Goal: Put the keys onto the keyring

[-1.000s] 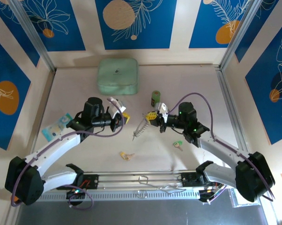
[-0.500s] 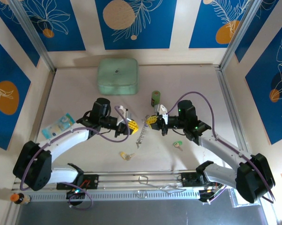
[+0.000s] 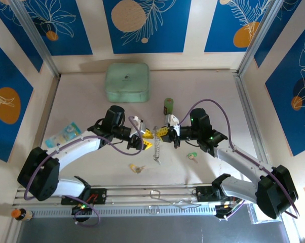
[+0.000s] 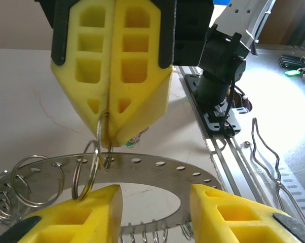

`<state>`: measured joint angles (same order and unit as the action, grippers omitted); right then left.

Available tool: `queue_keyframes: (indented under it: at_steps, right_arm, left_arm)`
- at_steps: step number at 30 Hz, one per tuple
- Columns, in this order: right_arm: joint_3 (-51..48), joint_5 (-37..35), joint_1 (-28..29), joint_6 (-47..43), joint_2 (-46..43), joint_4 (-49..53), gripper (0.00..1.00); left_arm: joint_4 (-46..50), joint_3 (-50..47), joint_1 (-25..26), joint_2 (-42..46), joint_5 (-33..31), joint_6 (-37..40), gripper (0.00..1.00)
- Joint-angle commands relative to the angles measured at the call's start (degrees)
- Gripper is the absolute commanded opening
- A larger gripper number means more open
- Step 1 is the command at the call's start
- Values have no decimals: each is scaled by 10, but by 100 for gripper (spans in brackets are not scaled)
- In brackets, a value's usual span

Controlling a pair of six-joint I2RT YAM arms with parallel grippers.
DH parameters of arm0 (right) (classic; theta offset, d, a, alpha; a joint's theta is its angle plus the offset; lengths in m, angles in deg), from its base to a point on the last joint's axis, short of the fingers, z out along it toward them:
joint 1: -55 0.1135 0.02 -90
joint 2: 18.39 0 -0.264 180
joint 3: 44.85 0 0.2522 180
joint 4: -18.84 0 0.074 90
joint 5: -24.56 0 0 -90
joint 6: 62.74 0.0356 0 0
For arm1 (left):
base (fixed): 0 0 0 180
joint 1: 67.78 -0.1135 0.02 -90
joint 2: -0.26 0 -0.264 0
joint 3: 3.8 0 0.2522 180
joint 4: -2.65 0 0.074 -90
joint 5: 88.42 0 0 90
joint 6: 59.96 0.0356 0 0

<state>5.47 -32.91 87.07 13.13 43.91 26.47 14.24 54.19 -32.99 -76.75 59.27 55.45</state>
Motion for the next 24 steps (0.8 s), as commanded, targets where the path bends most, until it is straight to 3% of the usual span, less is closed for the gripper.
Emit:
queue_keyframes:
  at_steps: [1,5,10,17,21,24]
  right_arm:
    - [18,20,5,-14,-12,10,0]
    - [20,7,10,-23,-10,21,0]
    - [22,-6,17,-23,-6,15,0]
    - [18,-31,19,-19,-11,1,0]
    - [15,-34,18,-16,-15,-2,0]
    - [12,-33,15,-15,-21,0,0]
  left_arm:
    - [-18,10,5,2,-5,-1,41]
    - [-48,1,5,13,1,-20,44]
    - [-79,-5,7,17,36,-48,40]
    - [-87,-16,8,24,37,-60,22]
    - [-89,-24,8,29,22,-69,31]
    - [-60,-27,7,38,4,-52,33]
